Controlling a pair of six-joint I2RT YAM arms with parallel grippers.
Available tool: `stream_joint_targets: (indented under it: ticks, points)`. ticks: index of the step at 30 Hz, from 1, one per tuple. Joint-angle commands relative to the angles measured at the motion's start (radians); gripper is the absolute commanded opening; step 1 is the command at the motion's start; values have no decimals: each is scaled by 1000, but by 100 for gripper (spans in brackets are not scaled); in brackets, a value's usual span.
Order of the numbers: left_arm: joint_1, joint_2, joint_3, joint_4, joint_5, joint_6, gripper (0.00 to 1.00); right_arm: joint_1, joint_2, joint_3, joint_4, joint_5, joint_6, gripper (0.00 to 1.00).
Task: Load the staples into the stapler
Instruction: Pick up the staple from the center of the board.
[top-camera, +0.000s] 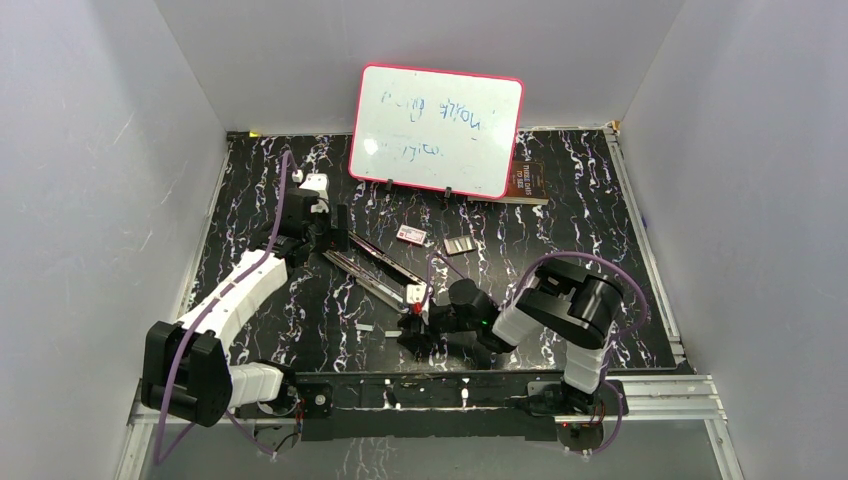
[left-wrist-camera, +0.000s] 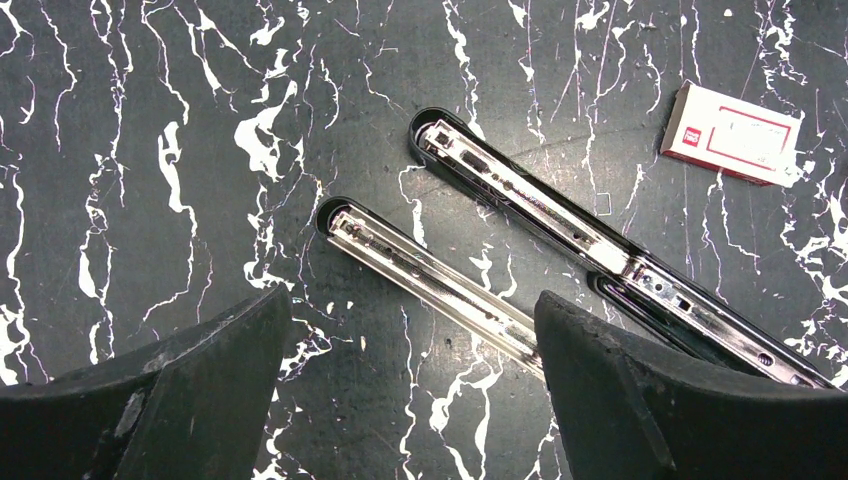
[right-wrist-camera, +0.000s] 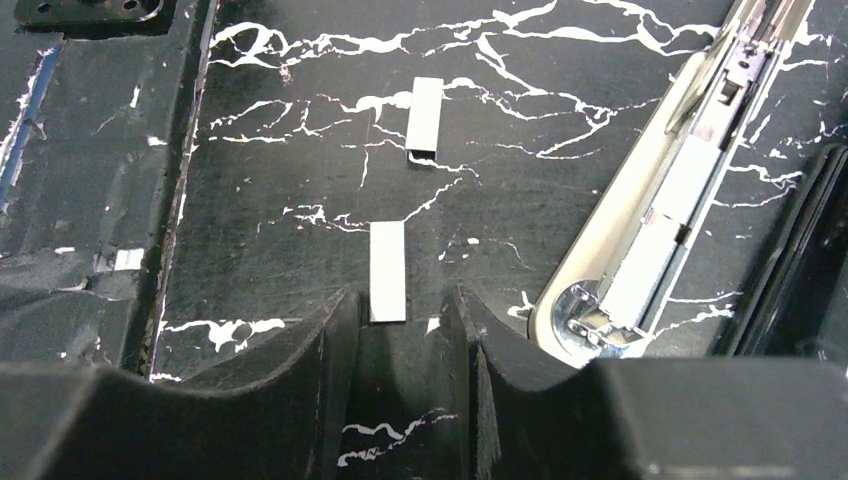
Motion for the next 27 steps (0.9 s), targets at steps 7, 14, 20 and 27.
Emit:
stream_joint_targets:
  ticks: [7, 14, 20, 27]
  points:
    - [7, -18, 2, -1, -13, 25, 90, 34, 61, -19, -75, 14, -1, 37]
    - [7, -21, -1, -2, -17, 28, 90, 34, 59, -16, -84, 10, -2, 23]
    - [7, -24, -1, -2, -18, 30, 90, 34, 36, -5, -91, 4, 0, 7]
    - [6, -26, -7, -4, -24, 31, 90, 34, -69, 43, -48, -23, 89, 0]
